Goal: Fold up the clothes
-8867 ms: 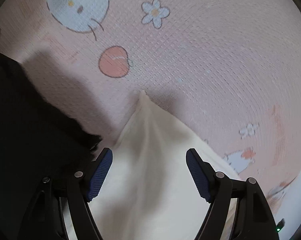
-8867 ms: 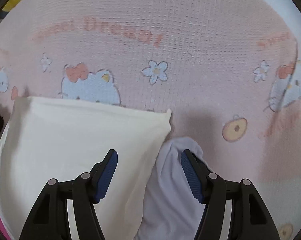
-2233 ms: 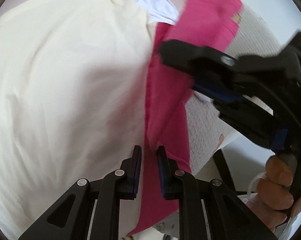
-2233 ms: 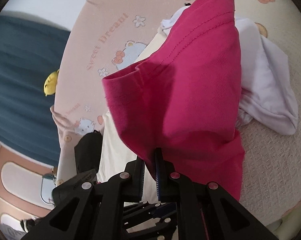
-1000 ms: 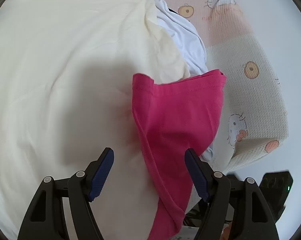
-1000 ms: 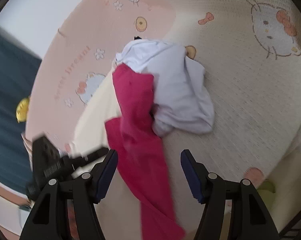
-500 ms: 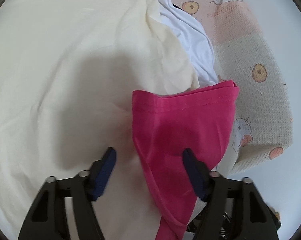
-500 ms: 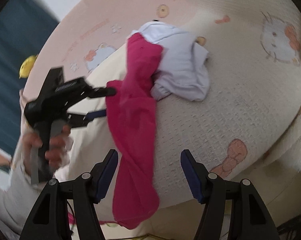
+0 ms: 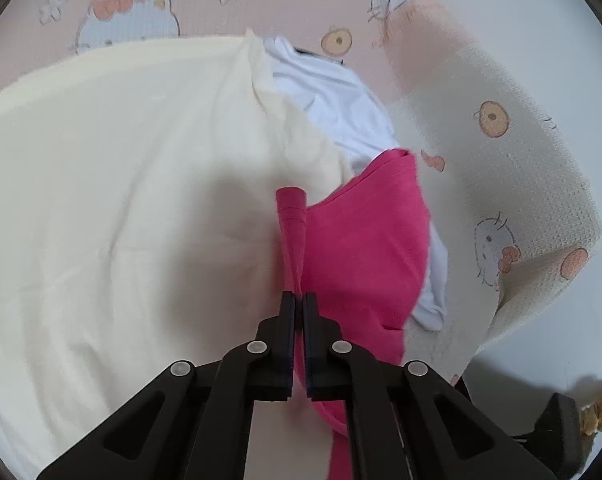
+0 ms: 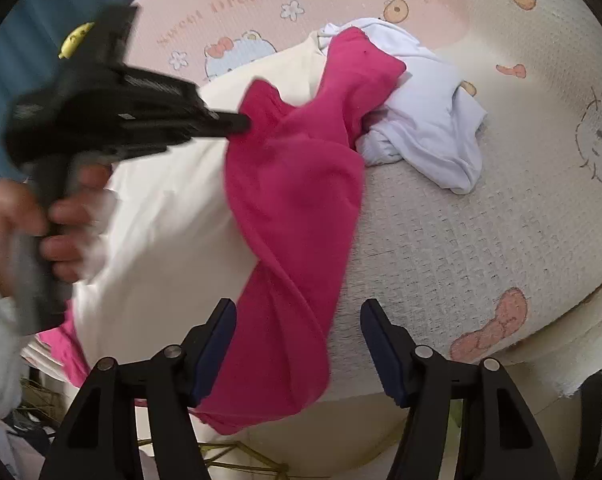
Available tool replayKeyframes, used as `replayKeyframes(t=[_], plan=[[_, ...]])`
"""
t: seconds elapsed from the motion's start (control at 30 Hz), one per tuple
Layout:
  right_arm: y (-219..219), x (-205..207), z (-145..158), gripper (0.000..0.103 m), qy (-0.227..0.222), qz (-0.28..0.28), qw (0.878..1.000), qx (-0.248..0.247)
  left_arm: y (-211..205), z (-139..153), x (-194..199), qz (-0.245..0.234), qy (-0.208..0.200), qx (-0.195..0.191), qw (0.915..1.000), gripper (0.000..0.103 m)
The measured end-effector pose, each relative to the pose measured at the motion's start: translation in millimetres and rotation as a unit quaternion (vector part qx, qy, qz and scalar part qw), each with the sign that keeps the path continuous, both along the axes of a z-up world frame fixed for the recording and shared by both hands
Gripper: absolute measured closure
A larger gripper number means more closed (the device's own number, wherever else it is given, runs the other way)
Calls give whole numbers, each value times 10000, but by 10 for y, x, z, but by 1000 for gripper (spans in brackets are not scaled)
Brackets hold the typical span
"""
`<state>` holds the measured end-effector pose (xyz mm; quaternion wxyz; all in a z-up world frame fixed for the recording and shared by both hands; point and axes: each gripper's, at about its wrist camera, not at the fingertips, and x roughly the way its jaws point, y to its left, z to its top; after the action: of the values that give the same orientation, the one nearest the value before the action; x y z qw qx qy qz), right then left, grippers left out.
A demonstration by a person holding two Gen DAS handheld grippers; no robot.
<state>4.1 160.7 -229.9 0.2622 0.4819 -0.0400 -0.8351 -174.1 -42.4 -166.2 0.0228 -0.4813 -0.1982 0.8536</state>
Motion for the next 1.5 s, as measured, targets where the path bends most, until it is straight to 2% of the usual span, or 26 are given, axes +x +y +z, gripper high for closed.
replayKeyframes(t=[0.07, 0.23, 0.33, 0.47, 0.57, 0.63, 0.7, 0.83, 0.93, 1.23, 1.3, 1.43, 1.5], plan=[[-24, 5, -9, 62, 29, -9, 9999, 160, 30, 56, 71, 38, 12, 20, 10000, 101], [-48, 63, -32, 86, 11, 87, 9991, 421, 87, 107, 182, 26, -130, 43, 9999, 101], [-47, 105, -36, 88, -9, 153, 9986, 506, 115, 76, 208, 9, -217, 74, 9997, 101], [-3, 138, -41, 96, -116, 159, 9986, 482, 91, 73, 385, -26, -331, -39, 9994, 101], [36, 167, -24, 98, -194, 112, 9985, 499, 28, 7, 474, -23, -491, -83, 9988, 101], [48, 197, -1, 99, -160, 63, 9981, 587, -89, -20, 576, 39, -533, 215, 9983, 101], [59, 231, 28, 99, -127, 19, 9980, 623, -183, -42, 611, 61, -538, 675, 9963, 101], [122, 287, 67, 100, -158, -19, 9978, 645, -308, -158, 601, 64, -938, 1465, 9847, 100], [117, 333, 86, 100, -218, 7, 9976, 659, -359, -196, 648, 149, -938, 1788, 9793, 100], [173, 355, 65, 100, -466, -217, 9953, 818, -330, -235, 701, 14, -1046, 1940, 9754, 100], [237, 358, 79, 100, -485, -259, 9953, 799, -331, -279, 688, 27, -1102, 2129, 9708, 100], [236, 258, 213, 99, -194, -328, 9969, 688, -362, -364, 685, 137, -1196, 2523, 9601, 99], [210, 270, 279, 99, -107, -268, 9982, 535, -394, -409, 686, 221, -1241, 2574, 9580, 99]])
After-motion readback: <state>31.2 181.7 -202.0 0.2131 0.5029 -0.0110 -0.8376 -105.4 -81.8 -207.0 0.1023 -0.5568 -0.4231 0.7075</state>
